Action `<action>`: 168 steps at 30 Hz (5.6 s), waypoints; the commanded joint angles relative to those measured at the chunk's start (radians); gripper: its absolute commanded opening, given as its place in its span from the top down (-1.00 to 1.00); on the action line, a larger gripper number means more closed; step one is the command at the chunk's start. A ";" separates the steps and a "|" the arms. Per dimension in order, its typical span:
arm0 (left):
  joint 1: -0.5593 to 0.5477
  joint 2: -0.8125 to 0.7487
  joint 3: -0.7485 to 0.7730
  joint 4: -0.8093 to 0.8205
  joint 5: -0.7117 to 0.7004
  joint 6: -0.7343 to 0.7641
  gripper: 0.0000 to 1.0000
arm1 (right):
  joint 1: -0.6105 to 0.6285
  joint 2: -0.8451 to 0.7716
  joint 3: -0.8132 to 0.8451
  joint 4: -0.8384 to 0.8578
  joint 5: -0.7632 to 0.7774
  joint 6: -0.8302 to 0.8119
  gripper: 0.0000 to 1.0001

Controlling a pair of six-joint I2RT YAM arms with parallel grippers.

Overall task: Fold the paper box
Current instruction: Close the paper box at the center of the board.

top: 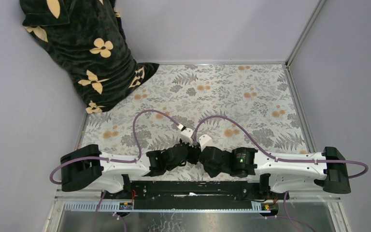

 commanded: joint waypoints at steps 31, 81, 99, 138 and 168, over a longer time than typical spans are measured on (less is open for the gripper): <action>-0.009 0.046 -0.028 -0.109 0.010 0.008 0.56 | 0.056 0.076 -0.039 -0.060 0.041 0.147 0.68; -0.009 0.083 -0.026 -0.088 0.026 0.000 0.57 | -0.023 0.107 0.101 -0.067 0.310 0.129 0.32; -0.009 0.078 -0.039 -0.081 0.031 -0.006 0.57 | -0.110 0.146 -0.034 0.048 0.189 0.160 0.26; -0.009 0.095 -0.007 -0.095 0.041 -0.008 0.58 | -0.015 0.140 -0.014 0.167 0.265 0.306 -0.01; -0.010 0.112 0.019 -0.113 0.048 0.001 0.58 | 0.031 0.173 -0.017 0.105 0.417 0.398 -0.09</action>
